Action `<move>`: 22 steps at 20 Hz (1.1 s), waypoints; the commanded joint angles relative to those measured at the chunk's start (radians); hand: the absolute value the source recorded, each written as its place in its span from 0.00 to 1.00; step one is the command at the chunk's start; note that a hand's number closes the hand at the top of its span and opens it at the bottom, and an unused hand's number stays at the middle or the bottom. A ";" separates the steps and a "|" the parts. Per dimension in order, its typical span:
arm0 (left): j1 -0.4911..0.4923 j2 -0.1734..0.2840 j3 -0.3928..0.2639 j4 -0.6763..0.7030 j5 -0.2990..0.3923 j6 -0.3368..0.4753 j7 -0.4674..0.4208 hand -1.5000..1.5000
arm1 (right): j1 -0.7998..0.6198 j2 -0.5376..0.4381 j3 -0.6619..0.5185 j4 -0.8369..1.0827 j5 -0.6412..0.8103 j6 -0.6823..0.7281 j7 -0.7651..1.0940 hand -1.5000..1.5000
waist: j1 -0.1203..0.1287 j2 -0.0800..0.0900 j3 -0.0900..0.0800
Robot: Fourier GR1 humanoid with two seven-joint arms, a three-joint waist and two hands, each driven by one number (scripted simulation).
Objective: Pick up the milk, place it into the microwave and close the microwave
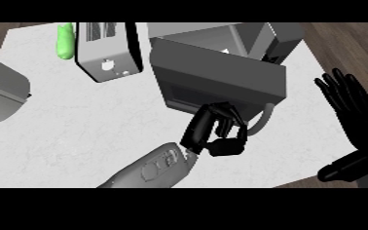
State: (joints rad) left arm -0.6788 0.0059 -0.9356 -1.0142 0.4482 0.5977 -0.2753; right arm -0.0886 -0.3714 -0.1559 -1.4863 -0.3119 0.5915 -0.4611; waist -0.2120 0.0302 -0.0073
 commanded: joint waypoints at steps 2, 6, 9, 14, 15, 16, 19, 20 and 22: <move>-0.105 -0.006 0.062 0.053 0.090 0.045 -0.006 1.00 | -0.008 -0.030 -0.001 -0.042 -0.057 0.049 0.034 0.00 | -0.046 0.010 0.001; -0.169 -0.006 0.091 0.121 0.138 0.063 0.014 1.00 | -0.030 -0.020 0.006 -0.069 -0.113 0.050 0.069 0.00 | -0.071 0.020 0.001; -0.195 -0.006 0.143 0.134 0.190 0.075 -0.022 1.00 | -0.022 -0.034 0.007 -0.074 -0.136 0.072 0.083 0.00 | -0.087 0.028 0.000; -0.226 -0.006 0.216 0.154 0.268 0.071 -0.098 1.00 | -0.043 -0.047 0.009 -0.088 -0.169 0.073 0.117 0.00 | -0.096 0.043 -0.002; -0.216 -0.006 0.227 0.163 0.286 0.071 -0.111 1.00 | -0.038 -0.051 0.007 -0.096 -0.182 0.076 0.124 0.00 | -0.105 0.043 -0.003; -0.238 -0.006 0.238 0.178 0.293 0.060 -0.116 1.00 | -0.042 -0.051 0.006 -0.094 -0.182 0.072 0.128 0.00 | -0.105 0.047 -0.002; -0.243 -0.006 0.238 0.186 0.316 0.067 -0.147 1.00 | -0.055 -0.055 0.005 -0.108 -0.204 0.071 0.140 0.00 | -0.116 0.047 -0.001; -0.251 -0.006 0.244 0.195 0.328 0.050 -0.143 1.00 | -0.055 -0.070 0.001 -0.106 -0.211 0.085 0.145 0.00 | -0.117 0.051 0.000; -0.245 -0.006 0.246 0.203 0.339 0.056 -0.173 1.00 | -0.060 -0.077 -0.006 -0.114 -0.224 0.079 0.155 0.00 | -0.116 0.048 -0.001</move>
State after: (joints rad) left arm -0.8617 -0.0006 -0.7488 -0.8699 0.7577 0.6615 -0.4142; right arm -0.1398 -0.4346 -0.1553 -1.5901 -0.5117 0.6674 -0.3231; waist -0.3200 0.0717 -0.0077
